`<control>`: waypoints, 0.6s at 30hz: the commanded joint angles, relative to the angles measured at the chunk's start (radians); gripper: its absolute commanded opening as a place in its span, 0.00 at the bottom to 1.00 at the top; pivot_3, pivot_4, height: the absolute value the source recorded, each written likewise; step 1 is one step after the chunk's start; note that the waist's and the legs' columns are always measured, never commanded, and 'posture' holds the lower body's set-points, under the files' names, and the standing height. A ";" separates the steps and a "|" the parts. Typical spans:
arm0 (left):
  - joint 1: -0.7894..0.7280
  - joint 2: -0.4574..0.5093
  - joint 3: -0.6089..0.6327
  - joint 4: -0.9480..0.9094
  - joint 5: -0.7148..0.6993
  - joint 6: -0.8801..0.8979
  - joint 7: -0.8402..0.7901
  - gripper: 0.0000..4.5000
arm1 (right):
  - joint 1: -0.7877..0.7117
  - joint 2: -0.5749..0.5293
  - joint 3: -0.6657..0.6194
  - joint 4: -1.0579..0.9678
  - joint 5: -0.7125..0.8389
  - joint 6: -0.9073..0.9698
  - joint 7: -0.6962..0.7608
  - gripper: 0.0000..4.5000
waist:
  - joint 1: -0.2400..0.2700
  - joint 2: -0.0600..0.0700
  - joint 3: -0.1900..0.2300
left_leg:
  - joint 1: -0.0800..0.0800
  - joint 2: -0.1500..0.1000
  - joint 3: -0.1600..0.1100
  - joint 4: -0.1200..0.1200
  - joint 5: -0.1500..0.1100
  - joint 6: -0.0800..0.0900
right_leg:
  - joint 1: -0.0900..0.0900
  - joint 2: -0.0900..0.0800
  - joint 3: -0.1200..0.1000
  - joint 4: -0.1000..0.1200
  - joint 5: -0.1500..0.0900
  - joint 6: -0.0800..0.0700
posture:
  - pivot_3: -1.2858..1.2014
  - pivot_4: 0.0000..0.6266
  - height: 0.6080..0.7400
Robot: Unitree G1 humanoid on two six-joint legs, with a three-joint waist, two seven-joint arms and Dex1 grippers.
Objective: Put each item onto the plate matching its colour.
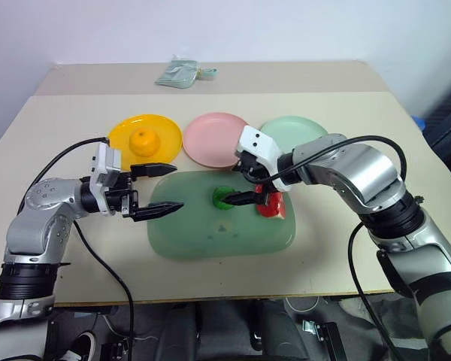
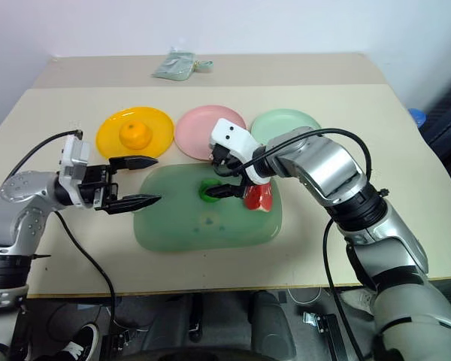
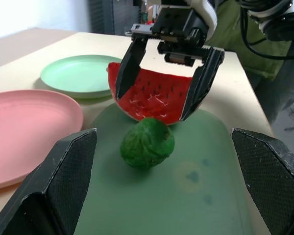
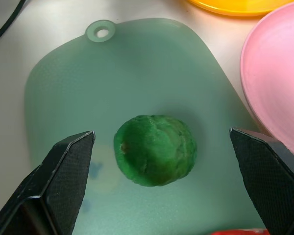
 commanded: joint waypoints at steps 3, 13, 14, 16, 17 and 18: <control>0.000 0.003 0.025 -0.028 -0.017 -0.018 0.004 0.99 | -0.018 0.008 -0.043 -0.018 -0.012 -0.014 -0.002 1.00 | 0.000 0.000 0.000 | 0.000 0.000 0.000 0.000 0.000 0.000 | 0.000 0.000 0.000 0.000 0.000 0.000 | 0.52 0.24 1.00; -0.009 0.000 0.021 -0.007 -0.011 -0.038 0.000 0.99 | -0.008 0.021 -0.100 -0.031 0.015 0.006 0.001 1.00 | 0.000 0.000 0.000 | 0.000 0.000 0.000 0.000 0.000 0.000 | 0.000 0.000 0.000 0.000 0.000 0.000 | 0.52 0.24 1.00; -0.006 -0.004 0.021 -0.012 -0.017 -0.034 0.004 0.99 | -0.006 0.027 -0.105 -0.040 0.024 0.009 0.005 1.00 | 0.000 0.000 0.000 | 0.000 0.000 0.000 0.000 0.000 0.000 | 0.000 0.000 0.000 0.000 0.000 0.000 | 0.52 0.24 1.00; -0.003 -0.009 0.021 -0.016 -0.016 -0.040 0.006 0.99 | 0.004 0.037 -0.107 -0.052 0.037 0.013 0.009 1.00 | -0.001 0.000 0.000 | 0.000 0.000 0.000 0.000 0.000 0.000 | 0.000 0.000 0.000 0.000 0.000 0.000 | 0.52 0.24 1.00; -0.002 -0.009 0.020 -0.016 -0.011 -0.047 0.006 0.99 | 0.011 0.041 -0.106 -0.056 0.041 0.015 0.010 1.00 | -0.001 0.000 0.000 | 0.000 0.000 0.000 0.000 0.000 0.000 | 0.000 0.000 0.000 0.000 0.000 0.000 | 0.52 0.24 1.00; -0.001 -0.007 0.021 -0.015 -0.009 -0.049 0.003 0.99 | 0.018 0.045 -0.095 -0.059 0.036 0.011 0.005 1.00 | -0.001 0.000 0.000 | 0.000 0.000 0.000 0.000 0.000 0.000 | 0.000 0.000 0.000 0.000 0.000 0.000 | 0.52 0.24 1.00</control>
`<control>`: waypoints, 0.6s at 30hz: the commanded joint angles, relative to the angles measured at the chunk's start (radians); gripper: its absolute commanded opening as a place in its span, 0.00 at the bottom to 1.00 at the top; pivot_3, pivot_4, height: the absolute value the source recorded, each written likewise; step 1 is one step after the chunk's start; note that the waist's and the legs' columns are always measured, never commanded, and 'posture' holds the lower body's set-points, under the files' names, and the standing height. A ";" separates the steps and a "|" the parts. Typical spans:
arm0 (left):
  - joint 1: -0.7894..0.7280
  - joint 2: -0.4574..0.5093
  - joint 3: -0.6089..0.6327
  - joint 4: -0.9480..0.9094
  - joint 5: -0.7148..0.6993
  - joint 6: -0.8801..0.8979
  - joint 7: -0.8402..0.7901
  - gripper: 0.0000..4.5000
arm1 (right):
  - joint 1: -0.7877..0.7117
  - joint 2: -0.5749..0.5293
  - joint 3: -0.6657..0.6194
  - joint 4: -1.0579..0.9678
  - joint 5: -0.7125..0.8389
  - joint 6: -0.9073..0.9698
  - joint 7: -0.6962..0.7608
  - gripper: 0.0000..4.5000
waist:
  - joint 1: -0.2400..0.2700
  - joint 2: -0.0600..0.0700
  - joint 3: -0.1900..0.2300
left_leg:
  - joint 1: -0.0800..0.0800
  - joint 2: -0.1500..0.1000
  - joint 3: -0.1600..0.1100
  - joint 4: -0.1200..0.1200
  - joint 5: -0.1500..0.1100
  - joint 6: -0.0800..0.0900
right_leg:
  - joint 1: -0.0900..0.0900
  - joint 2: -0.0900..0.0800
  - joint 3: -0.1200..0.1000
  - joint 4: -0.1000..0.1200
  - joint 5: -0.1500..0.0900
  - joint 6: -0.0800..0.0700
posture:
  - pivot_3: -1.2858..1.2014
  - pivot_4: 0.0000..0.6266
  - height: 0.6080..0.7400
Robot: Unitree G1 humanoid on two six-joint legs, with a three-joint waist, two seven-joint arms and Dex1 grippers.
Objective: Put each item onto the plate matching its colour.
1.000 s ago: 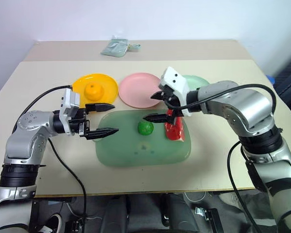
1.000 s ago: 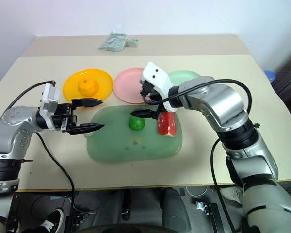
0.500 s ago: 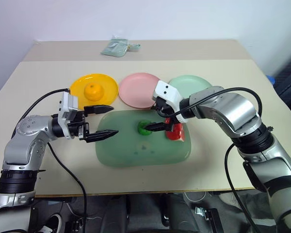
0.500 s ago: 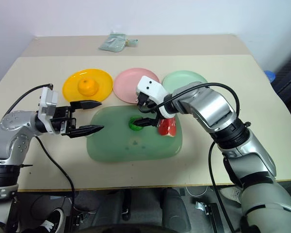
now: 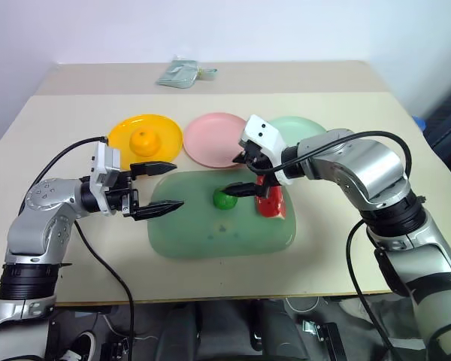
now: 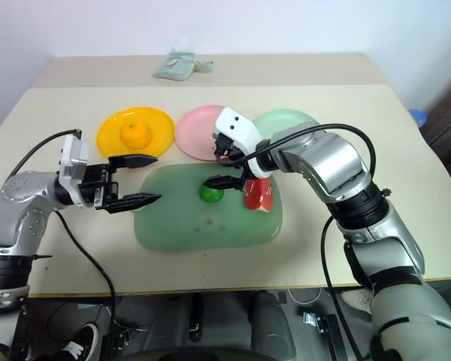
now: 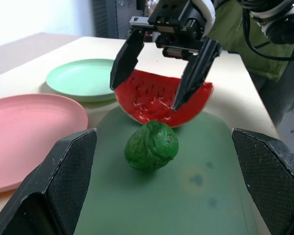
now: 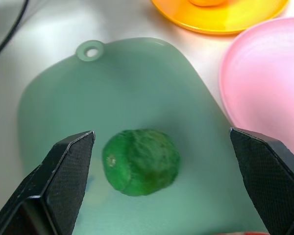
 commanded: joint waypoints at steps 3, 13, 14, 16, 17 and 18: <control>0.002 0.007 0.023 -0.020 -0.013 -0.018 -0.004 0.99 | 0.033 0.038 0.027 -0.058 -0.016 -0.017 -0.027 1.00 | 0.000 0.000 0.000 | 0.000 0.000 0.000 0.000 0.000 0.000 | 0.000 0.000 0.000 0.000 0.000 0.000 | 0.52 0.24 1.00; 0.014 0.012 0.023 -0.020 -0.007 -0.031 -0.010 0.99 | 0.062 0.013 0.139 -0.035 -0.129 -0.097 -0.021 1.00 | 0.000 0.000 0.000 | 0.000 0.000 0.000 0.000 0.000 0.000 | 0.000 0.000 0.000 0.000 0.000 0.000 | 0.52 0.24 1.00; 0.015 0.011 0.021 -0.017 -0.005 -0.034 -0.010 0.99 | 0.061 0.020 0.133 -0.031 -0.129 -0.095 -0.022 1.00 | 0.000 0.000 0.000 | 0.000 0.000 0.000 0.000 0.000 0.000 | 0.000 0.000 0.000 0.000 0.000 0.000 | 0.52 0.24 1.00; 0.016 0.009 0.020 -0.016 -0.004 -0.039 -0.010 1.00 | 0.060 0.030 0.126 -0.022 -0.134 -0.096 -0.023 0.88 | -0.001 0.000 0.000 | 0.000 0.000 0.000 0.000 0.000 0.000 | 0.000 0.000 0.000 0.000 0.000 0.000 | 0.52 0.24 1.00; 0.017 0.009 0.021 -0.016 -0.004 -0.041 -0.010 1.00 | 0.059 0.030 0.126 -0.019 -0.139 -0.100 -0.022 0.82 | -0.001 0.000 0.000 | 0.000 0.000 0.000 0.000 0.000 0.000 | 0.000 0.000 0.000 0.000 0.000 0.000 | 0.52 0.24 1.00; 0.019 0.010 0.020 -0.014 -0.002 -0.044 -0.011 1.00 | 0.062 0.028 0.128 -0.018 -0.144 -0.103 -0.020 0.71 | -0.001 0.000 0.000 | 0.000 0.000 0.000 0.000 0.000 0.000 | 0.000 0.000 0.000 0.000 0.000 0.000 | 0.52 0.24 1.00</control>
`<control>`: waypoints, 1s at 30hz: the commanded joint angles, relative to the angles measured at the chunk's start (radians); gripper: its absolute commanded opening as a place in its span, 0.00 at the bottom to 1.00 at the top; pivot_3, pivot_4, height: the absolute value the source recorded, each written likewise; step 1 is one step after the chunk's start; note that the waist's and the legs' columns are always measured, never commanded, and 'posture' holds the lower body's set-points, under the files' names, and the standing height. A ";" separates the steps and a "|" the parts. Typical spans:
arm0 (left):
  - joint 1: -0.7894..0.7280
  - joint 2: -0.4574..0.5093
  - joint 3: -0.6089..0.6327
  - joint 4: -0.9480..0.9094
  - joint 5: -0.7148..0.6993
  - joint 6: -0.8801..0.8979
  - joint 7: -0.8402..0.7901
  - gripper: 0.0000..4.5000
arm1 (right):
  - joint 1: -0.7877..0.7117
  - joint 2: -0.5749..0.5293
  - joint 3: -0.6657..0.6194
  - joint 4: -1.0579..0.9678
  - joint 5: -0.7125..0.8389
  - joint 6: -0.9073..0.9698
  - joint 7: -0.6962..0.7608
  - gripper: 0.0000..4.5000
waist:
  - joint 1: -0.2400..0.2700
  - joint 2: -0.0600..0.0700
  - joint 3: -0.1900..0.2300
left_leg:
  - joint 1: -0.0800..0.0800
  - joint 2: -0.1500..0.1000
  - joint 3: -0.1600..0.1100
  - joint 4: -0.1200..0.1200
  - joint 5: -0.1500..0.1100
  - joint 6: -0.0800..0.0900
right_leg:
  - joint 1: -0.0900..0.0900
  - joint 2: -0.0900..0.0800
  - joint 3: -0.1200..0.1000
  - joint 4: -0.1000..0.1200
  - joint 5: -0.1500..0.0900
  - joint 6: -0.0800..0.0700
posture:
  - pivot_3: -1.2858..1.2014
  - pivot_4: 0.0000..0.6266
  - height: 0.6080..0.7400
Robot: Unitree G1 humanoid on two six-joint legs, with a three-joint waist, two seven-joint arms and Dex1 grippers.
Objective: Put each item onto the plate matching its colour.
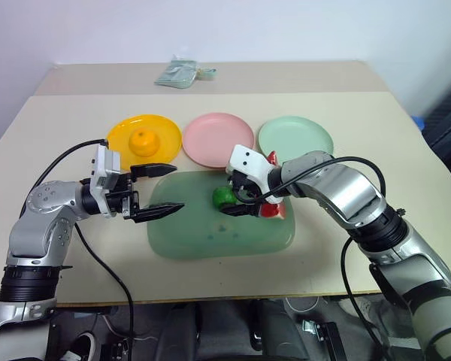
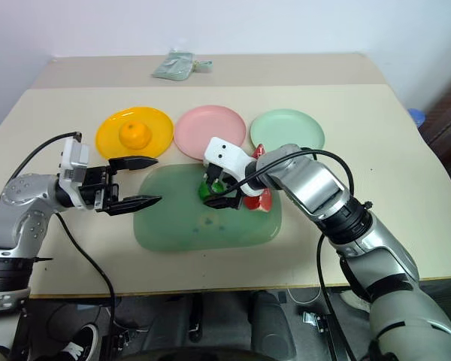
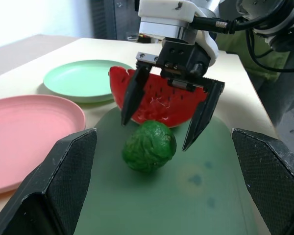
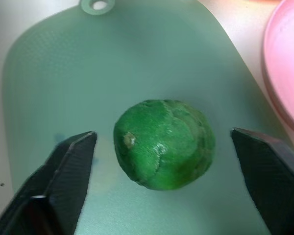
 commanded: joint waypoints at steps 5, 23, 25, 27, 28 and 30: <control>0.006 0.013 0.019 -0.010 0.001 -0.027 -0.006 1.00 | 0.004 0.004 -0.016 -0.018 -0.018 -0.018 0.008 0.39 | 0.003 0.000 0.000 | 0.000 0.000 0.000 0.000 0.000 0.000 | 0.000 0.000 0.000 0.000 0.000 0.000 | 0.52 0.24 1.00; 0.003 0.009 0.024 -0.012 -0.010 -0.022 0.003 1.00 | -0.002 -0.023 -0.075 -0.042 -0.002 -0.034 0.072 0.11 | 0.002 0.000 0.000 | 0.000 0.000 0.000 0.000 0.000 0.000 | 0.000 0.000 0.000 0.000 0.000 0.000 | 0.52 0.24 1.00; -0.001 0.008 0.028 -0.010 -0.014 -0.019 0.007 1.00 | -0.026 -0.005 -0.142 -0.030 0.025 -0.032 0.066 0.11 | 0.002 0.000 0.000 | 0.000 0.000 0.000 0.000 0.000 0.000 | 0.000 0.000 0.000 0.000 0.000 0.000 | 0.52 0.24 1.00; -0.007 0.005 0.031 -0.006 -0.017 -0.020 0.012 1.00 | -0.056 -0.003 -0.208 -0.011 0.060 -0.016 0.071 0.11 | 0.001 0.000 0.000 | 0.000 0.000 0.000 0.000 0.000 0.000 | 0.000 0.000 0.000 0.000 0.000 0.000 | 0.52 0.24 1.00; -0.010 0.003 0.032 -0.004 -0.020 -0.018 0.015 1.00 | -0.066 -0.010 -0.229 -0.006 0.072 -0.012 0.079 0.11 | 0.001 0.000 0.000 | 0.000 0.000 0.000 0.000 0.000 0.000 | 0.000 0.000 0.000 0.000 0.000 0.000 | 0.52 0.24 1.00; -0.018 -0.001 0.033 0.000 -0.019 -0.022 0.020 1.00 | -0.093 -0.022 -0.284 0.023 0.090 -0.010 0.081 0.11 | 0.002 0.000 0.000 | 0.000 0.000 0.000 0.000 0.000 0.000 | 0.000 0.000 0.000 0.000 0.000 0.000 | 0.52 0.24 1.00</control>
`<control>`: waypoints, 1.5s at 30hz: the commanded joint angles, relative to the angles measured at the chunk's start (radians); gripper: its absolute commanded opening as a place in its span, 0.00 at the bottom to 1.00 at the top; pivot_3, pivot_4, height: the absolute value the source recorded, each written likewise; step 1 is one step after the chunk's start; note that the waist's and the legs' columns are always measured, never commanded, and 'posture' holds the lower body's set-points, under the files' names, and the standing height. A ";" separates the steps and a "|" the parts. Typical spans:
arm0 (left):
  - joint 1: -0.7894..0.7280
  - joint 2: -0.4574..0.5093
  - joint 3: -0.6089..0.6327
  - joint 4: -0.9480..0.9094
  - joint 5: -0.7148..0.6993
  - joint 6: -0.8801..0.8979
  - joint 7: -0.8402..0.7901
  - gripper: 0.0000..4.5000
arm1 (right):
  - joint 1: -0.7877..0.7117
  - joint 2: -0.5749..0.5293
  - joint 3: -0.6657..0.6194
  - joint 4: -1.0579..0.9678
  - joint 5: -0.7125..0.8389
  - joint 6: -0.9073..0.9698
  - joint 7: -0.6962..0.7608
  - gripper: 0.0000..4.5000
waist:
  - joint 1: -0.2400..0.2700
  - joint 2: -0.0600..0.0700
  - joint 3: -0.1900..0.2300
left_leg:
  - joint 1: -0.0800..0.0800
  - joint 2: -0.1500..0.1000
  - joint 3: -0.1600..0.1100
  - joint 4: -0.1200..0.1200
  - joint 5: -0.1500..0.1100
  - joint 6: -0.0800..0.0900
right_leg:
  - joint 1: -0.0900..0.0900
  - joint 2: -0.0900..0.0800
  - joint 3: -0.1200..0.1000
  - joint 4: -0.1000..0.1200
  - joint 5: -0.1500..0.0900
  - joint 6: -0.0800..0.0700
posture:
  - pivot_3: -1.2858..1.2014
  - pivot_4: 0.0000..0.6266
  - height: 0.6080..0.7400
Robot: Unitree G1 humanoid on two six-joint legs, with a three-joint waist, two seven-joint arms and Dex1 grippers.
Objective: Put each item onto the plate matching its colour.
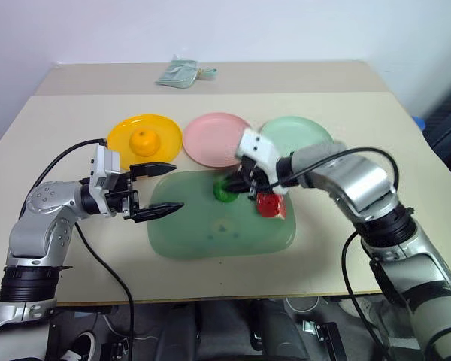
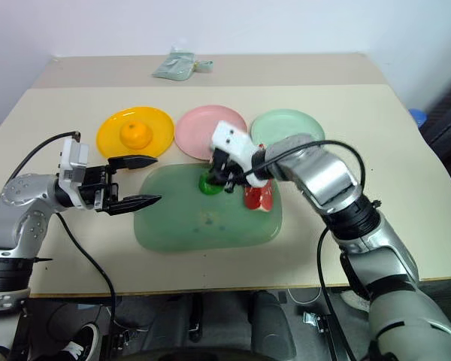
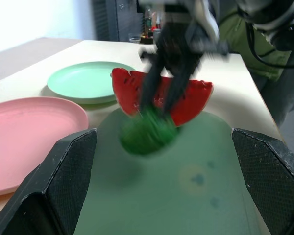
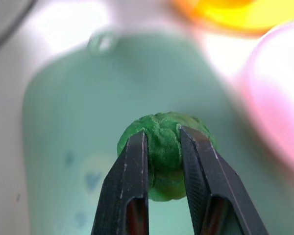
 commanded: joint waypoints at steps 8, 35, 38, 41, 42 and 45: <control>-0.075 -0.043 0.031 0.039 0.016 -0.045 0.085 1.00 | -0.123 -0.080 -0.192 0.356 -0.111 -0.232 -0.100 0.11 | 0.001 0.000 0.000 | 0.000 -0.001 0.000 0.000 0.000 0.000 | 0.000 0.000 0.000 -0.001 0.000 0.000 | 0.52 0.24 1.00; -0.075 -0.100 0.011 0.022 0.067 -0.069 0.197 1.00 | -0.019 -0.098 -0.311 0.254 -0.019 -0.169 -0.040 0.74 | 0.001 0.001 0.000 | 0.000 0.000 0.001 -0.001 0.000 0.000 | 0.000 0.000 0.000 0.000 0.000 0.000 | 0.52 0.24 1.00; -0.063 -0.102 0.012 0.006 0.058 -0.061 0.193 1.00 | 0.014 -0.122 -0.311 0.094 0.010 0.002 -0.092 0.99 | 0.002 0.001 0.000 | 0.000 0.000 0.001 -0.001 0.000 0.000 | 0.000 0.000 0.000 -0.001 0.000 0.000 | 0.52 0.24 1.00; -0.051 -0.102 0.012 0.001 0.055 -0.064 0.188 1.00 | 0.013 -0.127 -0.308 -0.015 0.007 0.206 -0.186 0.99 | 0.000 0.001 0.000 | 0.000 0.000 0.001 -0.001 0.000 0.000 | 0.000 0.000 0.000 -0.001 0.000 0.000 | 0.52 0.24 1.00; -0.048 -0.102 0.012 -0.001 0.051 -0.061 0.187 1.00 | 0.007 -0.110 -0.328 -0.046 0.016 0.289 -0.218 0.99 | -0.001 0.001 0.000 | 0.000 0.000 0.001 -0.001 0.000 0.000 | 0.000 0.000 0.000 -0.001 0.000 0.000 | 0.52 0.24 1.00; -0.047 -0.105 0.010 -0.007 0.042 -0.062 0.182 1.00 | 0.000 -0.079 -0.358 -0.135 0.024 0.463 -0.296 0.99 | -0.001 0.001 0.000 | 0.000 0.000 0.000 -0.001 0.000 0.000 | 0.000 0.000 0.000 0.000 0.000 0.000 | 0.52 0.24 1.00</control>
